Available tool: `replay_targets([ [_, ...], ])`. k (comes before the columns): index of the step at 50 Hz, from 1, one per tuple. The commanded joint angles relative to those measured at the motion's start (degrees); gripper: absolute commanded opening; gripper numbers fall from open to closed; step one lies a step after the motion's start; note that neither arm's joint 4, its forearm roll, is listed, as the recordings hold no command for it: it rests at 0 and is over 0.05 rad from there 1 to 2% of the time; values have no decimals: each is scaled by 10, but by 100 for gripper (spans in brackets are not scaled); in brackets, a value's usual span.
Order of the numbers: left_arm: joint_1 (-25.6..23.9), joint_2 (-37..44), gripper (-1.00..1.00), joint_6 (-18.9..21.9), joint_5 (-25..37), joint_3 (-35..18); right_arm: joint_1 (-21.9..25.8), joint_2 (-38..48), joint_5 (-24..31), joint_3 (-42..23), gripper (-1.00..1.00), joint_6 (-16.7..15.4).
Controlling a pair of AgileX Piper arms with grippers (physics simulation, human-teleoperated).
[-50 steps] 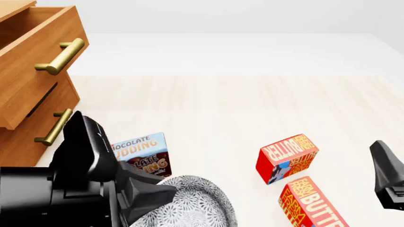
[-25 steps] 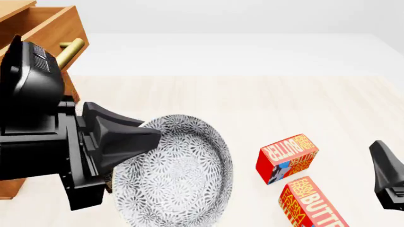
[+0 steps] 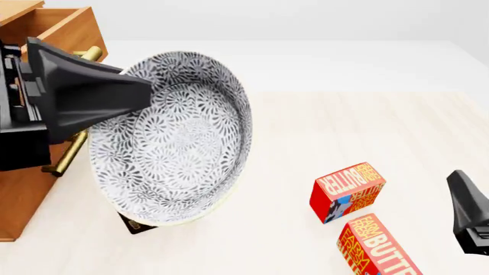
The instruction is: Put the bowl in the top drawer of the cabinet.
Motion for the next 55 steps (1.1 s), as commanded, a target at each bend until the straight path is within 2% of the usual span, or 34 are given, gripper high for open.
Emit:
replay_targets([
  [1,26,-3,-100,21,23,-43,1,0,0,0,100,0],
  [14,68,-3,-100,44,55,-105,1,0,0,0,100,0],
  [31,95,3,-100,70,94,-177,1,-1,0,0,100,0],
  [43,135,8,-100,83,103,-209,1,0,0,0,100,-1],
  [55,150,12,-100,89,118,-243,-1,-1,-1,0,100,-1],
])
